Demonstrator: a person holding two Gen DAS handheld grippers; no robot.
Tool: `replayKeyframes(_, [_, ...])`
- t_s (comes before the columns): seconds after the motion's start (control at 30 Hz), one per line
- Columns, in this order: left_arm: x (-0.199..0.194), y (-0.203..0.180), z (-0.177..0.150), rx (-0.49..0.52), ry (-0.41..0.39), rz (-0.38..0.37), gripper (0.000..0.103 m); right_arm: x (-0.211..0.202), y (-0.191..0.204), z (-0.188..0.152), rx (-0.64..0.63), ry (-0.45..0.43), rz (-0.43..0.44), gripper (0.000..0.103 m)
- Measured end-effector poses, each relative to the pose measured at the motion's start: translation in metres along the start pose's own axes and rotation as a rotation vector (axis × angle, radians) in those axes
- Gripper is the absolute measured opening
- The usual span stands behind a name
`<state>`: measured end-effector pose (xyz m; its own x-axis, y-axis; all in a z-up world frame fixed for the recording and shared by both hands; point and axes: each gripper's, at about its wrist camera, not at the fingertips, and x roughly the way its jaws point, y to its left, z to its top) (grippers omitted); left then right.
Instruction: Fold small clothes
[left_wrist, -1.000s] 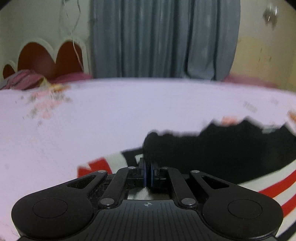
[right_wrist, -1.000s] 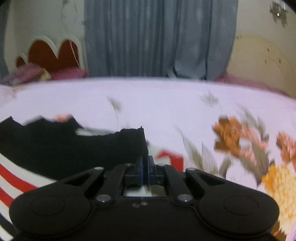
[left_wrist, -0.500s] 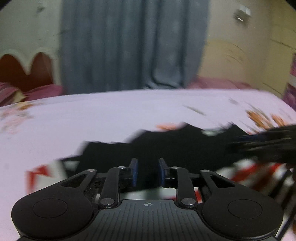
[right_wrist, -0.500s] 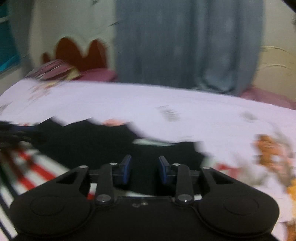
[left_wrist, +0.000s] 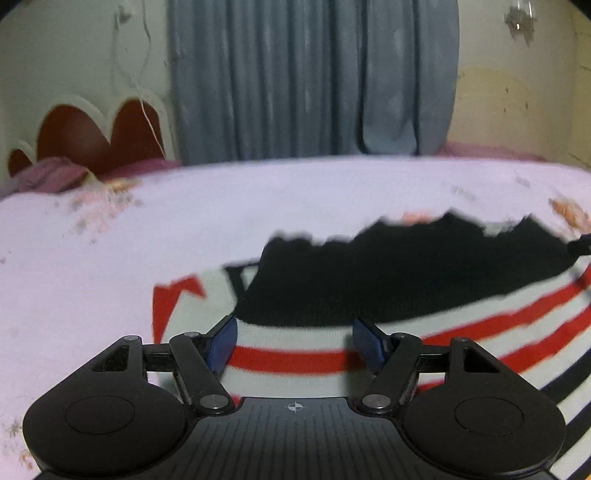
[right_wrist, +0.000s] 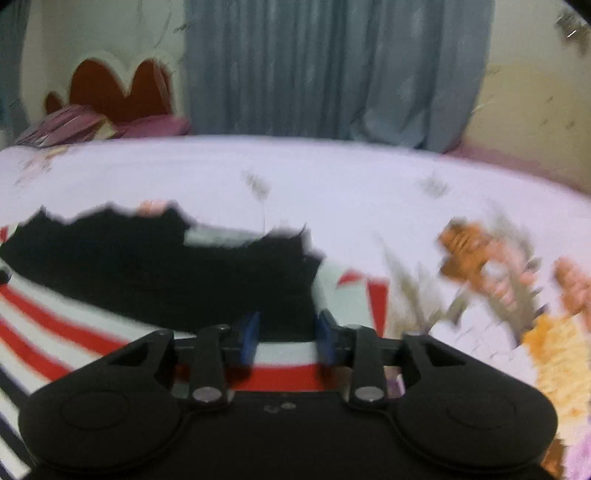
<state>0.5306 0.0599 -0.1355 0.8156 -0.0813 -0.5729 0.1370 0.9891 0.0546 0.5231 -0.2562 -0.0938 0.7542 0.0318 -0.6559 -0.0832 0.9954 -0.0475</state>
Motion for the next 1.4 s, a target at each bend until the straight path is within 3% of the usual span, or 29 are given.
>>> replayKeyframes(0.07, [-0.013, -0.022, 0.004, -0.004, -0.035, -0.057, 0.069, -0.019, 0.016, 0.001, 0.023, -0.059, 0.058, 0.04])
replayKeyframes(0.13, [-0.017, -0.051, 0.001, 0.039, -0.033, -0.116, 0.069, -0.023, 0.042, -0.005, -0.004, -0.032, 0.157, 0.037])
replayKeyframes(0.27, [-0.017, -0.087, -0.015, 0.066, 0.024, -0.177, 0.069, -0.015, 0.086, -0.025, -0.118, 0.023, 0.22, 0.039])
replayKeyframes(0.4, [-0.02, -0.076, -0.025, 0.043, 0.033, -0.155, 0.069, -0.021, 0.089, -0.039, -0.153, 0.027, 0.199, 0.039])
replayKeyframes(0.53, [-0.032, -0.034, -0.036, 0.025, 0.037, -0.076, 0.07, -0.035, 0.038, -0.048, -0.094, 0.041, 0.057, 0.041])
replayKeyframes(0.6, [-0.041, -0.004, -0.05, -0.016, 0.048, -0.021, 0.077, -0.043, 0.0, -0.061, -0.031, 0.063, 0.006, 0.038])
replayKeyframes(0.63, [-0.044, 0.007, -0.055, -0.047, 0.05, -0.019, 0.077, -0.046, -0.009, -0.064, -0.015, 0.069, 0.016, 0.046])
replayKeyframes(0.67, [-0.047, 0.01, -0.056, -0.05, 0.052, -0.011, 0.077, -0.047, -0.013, -0.066, -0.008, 0.093, -0.009, 0.048])
replayKeyframes(0.77, [-0.054, -0.015, -0.049, -0.011, 0.038, 0.038, 0.077, -0.062, -0.008, -0.061, 0.021, 0.053, -0.004, 0.04])
replayKeyframes(0.9, [-0.073, -0.062, -0.048, 0.0, -0.015, -0.054, 0.077, -0.081, 0.039, -0.061, -0.031, -0.014, 0.054, 0.039])
replayKeyframes(1.0, [-0.075, -0.092, -0.056, 0.018, 0.016, -0.13, 0.077, -0.074, 0.072, -0.067, -0.081, 0.035, 0.108, 0.039])
replayKeyframes(1.1, [-0.075, -0.108, -0.072, 0.082, 0.058, -0.125, 0.077, -0.07, 0.086, -0.084, -0.178, 0.083, 0.088, 0.04])
replayKeyframes(1.2, [-0.087, -0.092, -0.078, 0.041, 0.048, -0.12, 0.077, -0.086, 0.077, -0.097, -0.171, 0.103, 0.097, 0.039])
replayKeyframes(1.27, [-0.094, -0.076, -0.081, 0.03, 0.031, -0.078, 0.077, -0.099, 0.068, -0.096, -0.168, 0.076, 0.101, 0.042])
replayKeyframes(1.33, [-0.096, -0.058, -0.081, 0.005, 0.039, -0.048, 0.077, -0.111, 0.049, -0.093, -0.106, 0.017, 0.049, 0.048])
replayKeyframes(1.4, [-0.095, -0.042, -0.082, -0.016, 0.044, -0.011, 0.077, -0.109, 0.026, -0.09, -0.026, 0.031, -0.009, 0.05])
